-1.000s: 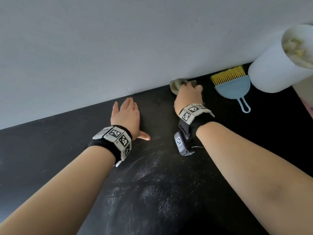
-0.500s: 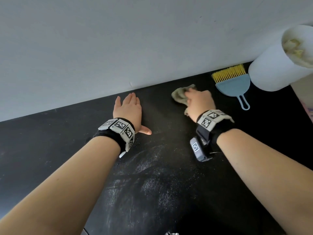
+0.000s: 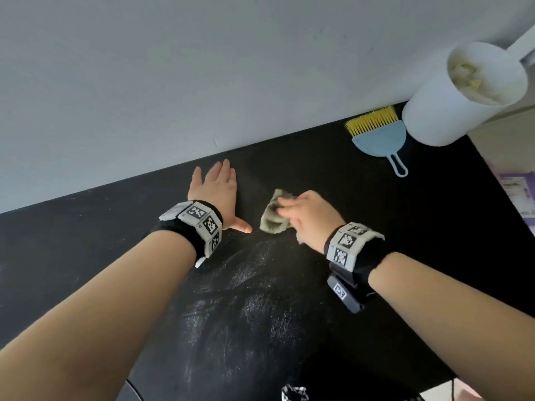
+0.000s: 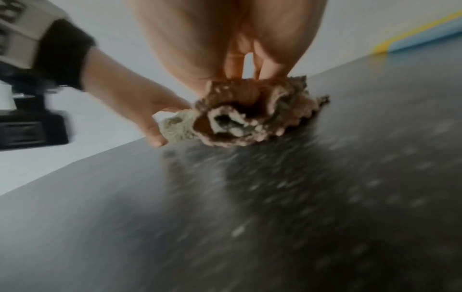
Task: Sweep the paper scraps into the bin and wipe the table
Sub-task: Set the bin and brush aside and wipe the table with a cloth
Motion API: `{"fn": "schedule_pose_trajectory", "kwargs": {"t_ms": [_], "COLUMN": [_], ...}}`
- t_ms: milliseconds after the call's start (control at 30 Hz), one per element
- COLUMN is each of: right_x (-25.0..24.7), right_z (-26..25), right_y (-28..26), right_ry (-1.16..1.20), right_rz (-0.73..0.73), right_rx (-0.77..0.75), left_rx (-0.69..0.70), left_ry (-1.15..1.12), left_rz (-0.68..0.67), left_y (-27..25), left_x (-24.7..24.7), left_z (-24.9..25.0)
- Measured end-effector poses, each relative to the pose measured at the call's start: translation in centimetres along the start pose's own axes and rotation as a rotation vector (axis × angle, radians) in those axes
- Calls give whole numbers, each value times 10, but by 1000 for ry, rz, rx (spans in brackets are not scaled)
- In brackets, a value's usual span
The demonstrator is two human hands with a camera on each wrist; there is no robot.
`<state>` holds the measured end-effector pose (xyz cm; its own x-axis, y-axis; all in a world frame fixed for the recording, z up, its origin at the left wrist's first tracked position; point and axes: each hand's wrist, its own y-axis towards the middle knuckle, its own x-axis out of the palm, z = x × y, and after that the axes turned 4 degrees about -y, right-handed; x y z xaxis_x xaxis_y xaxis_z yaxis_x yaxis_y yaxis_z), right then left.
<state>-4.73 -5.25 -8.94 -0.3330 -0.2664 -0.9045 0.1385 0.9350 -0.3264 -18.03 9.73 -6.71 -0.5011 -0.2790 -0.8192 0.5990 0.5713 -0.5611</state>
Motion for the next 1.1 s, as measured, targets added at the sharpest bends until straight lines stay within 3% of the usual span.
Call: {"fn": "schedule_pose_trajectory", "kwargs": {"t_ms": [167, 233, 300, 433, 567, 667, 767, 900, 933, 1100], "right_x": [-17, -12, 0, 30, 34, 23, 16, 20, 21, 40], "right_z": [60, 63, 45, -1, 3, 34, 74, 74, 60, -20], "right_y": [4, 1, -6, -42, -63, -57, -52, -50, -52, -89], "right_ry": [47, 9, -35, -10, 29, 116, 233, 215, 172, 77], "right_rz": [167, 146, 138, 133, 102, 92, 289, 262, 240, 127], "right_rx": [423, 486, 425, 133, -23, 103, 352, 608, 597, 217], "left_rx": [153, 164, 150, 144, 124, 110, 109, 116, 118, 130], "left_ry": [6, 17, 44, 115, 116, 106, 95, 84, 80, 54], "left_rz": [-4, -28, -31, -39, -35, -33, -28, -24, -18, 5], "left_y": [-29, -35, -36, -36, -37, -38, -38, -37, -37, -38], "left_x": [19, 25, 27, 23, 22, 22, 23, 24, 25, 28], "left_z": [43, 56, 62, 66, 68, 69, 69, 69, 69, 64]}}
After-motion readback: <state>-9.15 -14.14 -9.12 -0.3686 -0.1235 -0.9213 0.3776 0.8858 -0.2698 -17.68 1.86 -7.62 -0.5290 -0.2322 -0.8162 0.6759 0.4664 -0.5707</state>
